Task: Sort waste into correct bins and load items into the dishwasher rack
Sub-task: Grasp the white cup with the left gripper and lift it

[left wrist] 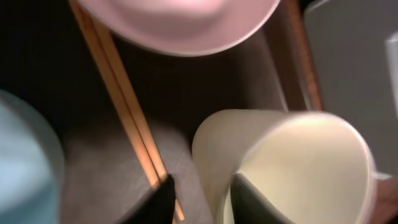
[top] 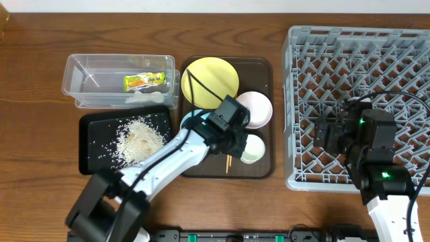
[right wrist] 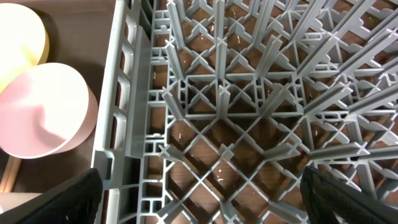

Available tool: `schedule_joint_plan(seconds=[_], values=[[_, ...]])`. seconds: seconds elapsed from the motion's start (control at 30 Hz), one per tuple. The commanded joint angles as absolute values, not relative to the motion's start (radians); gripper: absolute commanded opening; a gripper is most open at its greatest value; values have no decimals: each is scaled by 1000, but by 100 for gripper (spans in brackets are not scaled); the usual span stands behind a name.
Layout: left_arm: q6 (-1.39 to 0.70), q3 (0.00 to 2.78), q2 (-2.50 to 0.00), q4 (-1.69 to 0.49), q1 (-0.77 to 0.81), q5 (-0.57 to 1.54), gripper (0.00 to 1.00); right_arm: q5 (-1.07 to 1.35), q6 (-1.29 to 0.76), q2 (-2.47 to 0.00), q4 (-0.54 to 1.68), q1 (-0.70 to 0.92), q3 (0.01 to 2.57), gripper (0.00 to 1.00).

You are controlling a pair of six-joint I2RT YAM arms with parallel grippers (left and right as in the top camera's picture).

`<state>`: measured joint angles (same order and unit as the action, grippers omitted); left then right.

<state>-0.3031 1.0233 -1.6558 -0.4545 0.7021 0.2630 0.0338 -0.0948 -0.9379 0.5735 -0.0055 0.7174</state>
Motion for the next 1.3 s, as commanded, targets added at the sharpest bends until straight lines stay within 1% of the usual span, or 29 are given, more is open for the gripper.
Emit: schedule_joint_plan(seconds=[0.0,0.03,0.17,0.3,0.4,0.47,0.53,0.63,0.67,0.83,0.9,1.03,1.27], values=[[-312,1031,-1658,-458,700,256,8,35,-101,-937,577,-14,736,99],[-312,1031,-1651,-458,695,253,6,35,-100,-937,576,-14,736,99],[-316,1031,-1610,-467,663,253,6,35,-101,-937,570,-14,736,99],[-395,1031,-1515,-491,592,263,6,35,-100,-937,538,-14,736,99],[-454,1031,-1445,-473,501,385,6,44,-99,-937,486,-14,736,99],[-497,1031,-1425,-437,434,495,6,145,-46,-937,444,-14,736,99],[-547,1031,-1427,-381,368,604,6,324,13,-940,398,-14,736,99],[-651,1031,-1462,-247,297,755,6,527,34,-957,350,-14,736,99],[-688,1031,-1486,-171,278,847,6,594,41,-968,339,-14,736,99],[-847,1031,-1599,73,262,1155,6,898,141,-1024,331,-14,736,99],[-896,1031,-1635,124,266,1235,6,1005,178,-1051,328,-12,736,99],[-918,1031,-1667,144,289,1317,6,1150,242,-1115,307,-12,736,99],[-923,1031,-1667,147,340,1389,6,1194,241,-1205,213,-12,736,99]])
